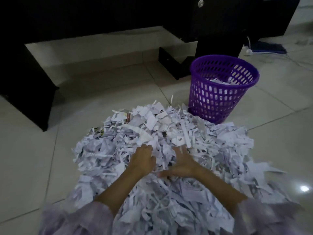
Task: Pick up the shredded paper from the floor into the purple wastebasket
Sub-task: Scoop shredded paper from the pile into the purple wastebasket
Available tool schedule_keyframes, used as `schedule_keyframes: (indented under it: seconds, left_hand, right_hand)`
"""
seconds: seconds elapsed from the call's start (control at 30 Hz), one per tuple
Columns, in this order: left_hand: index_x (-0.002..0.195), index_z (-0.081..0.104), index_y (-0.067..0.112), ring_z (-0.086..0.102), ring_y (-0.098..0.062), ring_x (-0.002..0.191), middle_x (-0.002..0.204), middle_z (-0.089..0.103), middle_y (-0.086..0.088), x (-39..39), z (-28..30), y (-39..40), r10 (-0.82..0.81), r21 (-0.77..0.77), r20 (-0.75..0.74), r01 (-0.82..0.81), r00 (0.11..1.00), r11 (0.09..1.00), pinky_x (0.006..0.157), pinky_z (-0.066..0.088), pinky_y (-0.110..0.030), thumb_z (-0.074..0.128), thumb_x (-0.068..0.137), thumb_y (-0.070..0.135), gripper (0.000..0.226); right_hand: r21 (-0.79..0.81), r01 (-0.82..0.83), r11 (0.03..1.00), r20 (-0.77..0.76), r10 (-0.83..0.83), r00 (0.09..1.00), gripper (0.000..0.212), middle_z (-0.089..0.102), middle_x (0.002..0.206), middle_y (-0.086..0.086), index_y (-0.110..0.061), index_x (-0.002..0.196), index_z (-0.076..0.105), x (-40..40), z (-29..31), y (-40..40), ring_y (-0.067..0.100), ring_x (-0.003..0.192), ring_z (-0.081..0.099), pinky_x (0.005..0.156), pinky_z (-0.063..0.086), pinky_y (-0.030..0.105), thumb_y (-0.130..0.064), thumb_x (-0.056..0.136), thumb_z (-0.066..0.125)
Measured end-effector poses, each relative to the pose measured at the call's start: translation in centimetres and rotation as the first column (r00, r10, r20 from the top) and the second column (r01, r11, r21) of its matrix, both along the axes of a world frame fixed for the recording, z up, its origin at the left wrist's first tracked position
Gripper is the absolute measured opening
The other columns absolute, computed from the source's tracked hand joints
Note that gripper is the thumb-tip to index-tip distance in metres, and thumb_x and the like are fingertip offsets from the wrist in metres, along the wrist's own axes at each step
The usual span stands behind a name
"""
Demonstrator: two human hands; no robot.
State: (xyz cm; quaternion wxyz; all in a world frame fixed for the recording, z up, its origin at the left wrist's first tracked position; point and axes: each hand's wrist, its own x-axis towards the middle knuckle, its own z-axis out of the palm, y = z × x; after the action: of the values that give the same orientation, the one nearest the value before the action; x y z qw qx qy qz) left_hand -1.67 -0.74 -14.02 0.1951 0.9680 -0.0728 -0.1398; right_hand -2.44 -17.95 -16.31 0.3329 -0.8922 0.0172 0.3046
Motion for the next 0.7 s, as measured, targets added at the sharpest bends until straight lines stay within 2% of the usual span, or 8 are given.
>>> schedule_keyframes:
  seconds: [0.07, 0.17, 0.27, 0.37, 0.47, 0.57, 0.63, 0.7]
  left_hand:
    - [0.129, 0.049, 0.006, 0.050, -0.026, 0.119, 0.132, 0.049, -0.013, -0.6, -0.6, 0.8, 0.024, -0.105, -0.010, -0.025, 1.000, 0.994, 0.093, 0.039, -0.028, 0.045, 0.098, 0.020, 0.034]
    - [0.127, 0.051, 0.006, 0.052, -0.025, 0.117, 0.128, 0.053, -0.014, -1.4, -1.1, 1.4, 0.023, -0.168, -0.014, -0.025, 1.000, 0.986, 0.093, 0.040, -0.029, 0.045, 0.099, 0.021, 0.032]
    - [0.130, 0.049, 0.008, 0.049, -0.024, 0.122, 0.133, 0.051, -0.012, -1.8, -1.4, 1.7, 0.031, -0.184, -0.022, -0.035, 0.999, 0.982, 0.097, 0.039, -0.029, 0.048, 0.098, 0.029, 0.039]
    - [0.137, 0.043, 0.011, 0.043, -0.024, 0.128, 0.139, 0.044, -0.009, -1.7, -1.4, 1.9, 0.044, -0.164, -0.025, -0.047, 0.999, 0.985, 0.103, 0.037, -0.032, 0.052, 0.095, 0.040, 0.052]
    - [0.143, 0.034, 0.015, 0.036, -0.024, 0.134, 0.146, 0.036, -0.008, -1.9, -1.5, 1.9, 0.052, -0.157, -0.048, -0.059, 0.997, 0.986, 0.108, 0.035, -0.035, 0.055, 0.091, 0.048, 0.066]
    - [0.147, 0.029, 0.018, 0.033, -0.024, 0.137, 0.149, 0.031, -0.006, -1.7, -1.1, 1.4, 0.064, -0.201, -0.070, -0.077, 0.995, 0.976, 0.110, 0.034, -0.037, 0.057, 0.087, 0.054, 0.076]
    - [0.148, 0.027, 0.019, 0.035, -0.024, 0.136, 0.151, 0.029, -0.007, -1.2, -0.7, 0.7, 0.074, -0.244, -0.081, -0.092, 0.994, 0.965, 0.110, 0.034, -0.037, 0.059, 0.085, 0.055, 0.080]
    - [0.149, 0.025, 0.020, 0.037, -0.023, 0.135, 0.150, 0.030, -0.006, -0.8, -0.2, 0.0, 0.066, -0.288, -0.076, -0.085, 0.995, 0.954, 0.108, 0.036, -0.036, 0.061, 0.083, 0.055, 0.083]
  right_hand:
    - [-0.042, -0.049, 0.998, -0.065, 0.046, 0.997, 0.142, -0.033, 0.154, 0.000, -0.034, 0.149, -0.020, -1.0, -1.0, 1.6, 0.030, 0.145, -0.022, 0.120, 0.008, 0.052, -0.070, 0.052, 0.078]
    - [-0.174, -0.108, 0.979, -0.027, 0.105, 0.994, 0.130, -0.037, 0.152, 0.008, -0.035, 0.148, -0.022, -2.0, -2.1, 3.1, 0.038, 0.145, -0.016, 0.117, 0.015, 0.055, -0.059, 0.066, 0.077]
    - [-0.308, -0.061, 0.949, 0.098, 0.095, 0.991, 0.111, -0.015, 0.159, 0.009, -0.033, 0.152, 0.002, -2.1, -3.1, 3.7, 0.039, 0.146, 0.001, 0.113, 0.029, 0.051, -0.059, 0.071, 0.074]
    - [-0.330, -0.051, 0.942, 0.196, 0.122, 0.973, 0.089, 0.016, 0.151, 0.011, -0.027, 0.143, 0.030, -1.5, -3.3, 3.2, 0.037, 0.136, 0.027, 0.101, 0.043, 0.043, -0.052, 0.072, 0.076]
    - [-0.246, -0.021, 0.969, 0.289, 0.094, 0.953, 0.058, 0.047, 0.126, 0.011, -0.017, 0.119, 0.056, -0.6, -2.8, 2.2, 0.030, 0.111, 0.054, 0.086, 0.049, 0.033, -0.035, 0.069, 0.080]
    - [-0.165, 0.020, 0.986, 0.418, 0.051, 0.907, 0.007, 0.063, 0.091, 0.009, -0.017, 0.083, 0.063, 0.1, -1.7, 1.1, 0.028, 0.091, 0.063, 0.065, 0.045, 0.026, -0.016, 0.079, 0.069]
    - [-0.132, 0.092, 0.987, 0.464, -0.020, 0.885, 0.013, 0.067, 0.082, 0.011, -0.014, 0.073, 0.062, 0.6, -0.5, 0.2, 0.029, 0.084, 0.065, 0.059, 0.039, 0.023, -0.007, 0.084, 0.060]
    - [-0.026, 0.183, 0.983, 0.494, -0.147, 0.857, 0.015, 0.071, 0.093, 0.016, -0.001, 0.089, 0.070, 1.2, 0.8, -0.5, 0.030, 0.087, 0.066, 0.066, 0.043, 0.022, 0.000, 0.083, 0.057]
